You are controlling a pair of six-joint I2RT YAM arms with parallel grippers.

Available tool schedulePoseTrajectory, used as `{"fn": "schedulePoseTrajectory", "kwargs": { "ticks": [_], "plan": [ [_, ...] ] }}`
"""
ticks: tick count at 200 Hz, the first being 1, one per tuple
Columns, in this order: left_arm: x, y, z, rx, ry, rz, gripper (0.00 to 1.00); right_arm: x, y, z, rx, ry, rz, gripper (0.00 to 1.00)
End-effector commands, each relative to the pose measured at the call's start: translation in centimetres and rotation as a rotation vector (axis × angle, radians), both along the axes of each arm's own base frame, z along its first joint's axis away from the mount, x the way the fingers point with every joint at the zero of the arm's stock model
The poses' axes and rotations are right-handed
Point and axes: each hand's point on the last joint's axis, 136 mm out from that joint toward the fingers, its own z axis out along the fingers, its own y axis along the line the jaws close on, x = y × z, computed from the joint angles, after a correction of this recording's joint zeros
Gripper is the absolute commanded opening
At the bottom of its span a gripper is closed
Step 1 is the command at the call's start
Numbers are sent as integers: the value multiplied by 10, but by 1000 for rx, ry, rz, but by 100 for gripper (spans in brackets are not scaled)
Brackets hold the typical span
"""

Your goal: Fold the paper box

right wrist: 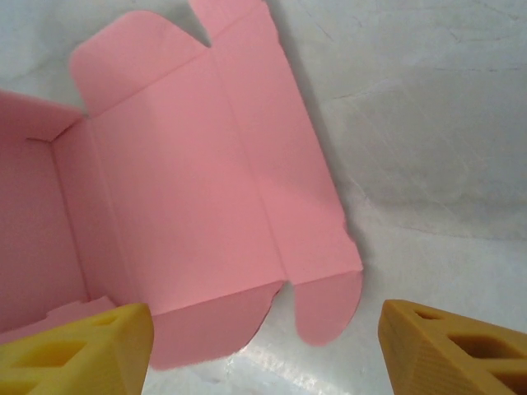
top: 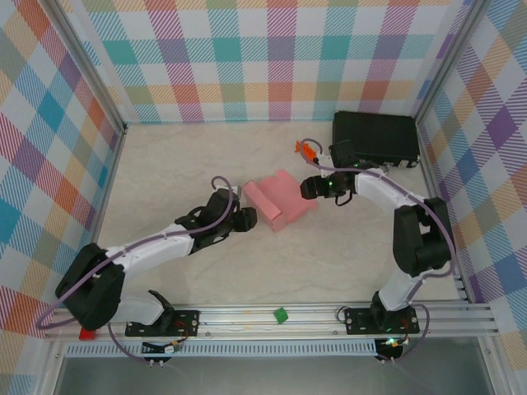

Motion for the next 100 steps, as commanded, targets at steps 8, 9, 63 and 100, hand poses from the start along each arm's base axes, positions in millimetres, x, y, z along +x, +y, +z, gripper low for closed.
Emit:
{"fn": "schedulePoseTrajectory", "kwargs": {
  "ticks": [8, 9, 63, 100],
  "plan": [
    [6, 11, 27, 7, -104, 27, 57, 18, 5, -3, 55, -1, -11, 71],
    [6, 10, 28, 7, -105, 25, 57, 18, 4, -4, 54, 1, -14, 71],
    [39, -25, 57, 59, -138, -89, 65, 28, -14, -34, 33, 77, -146, 66],
    [62, -57, 66, 69, -116, -196, 63, 25, -21, -30, 44, 61, -173, 66]
  ]
}}
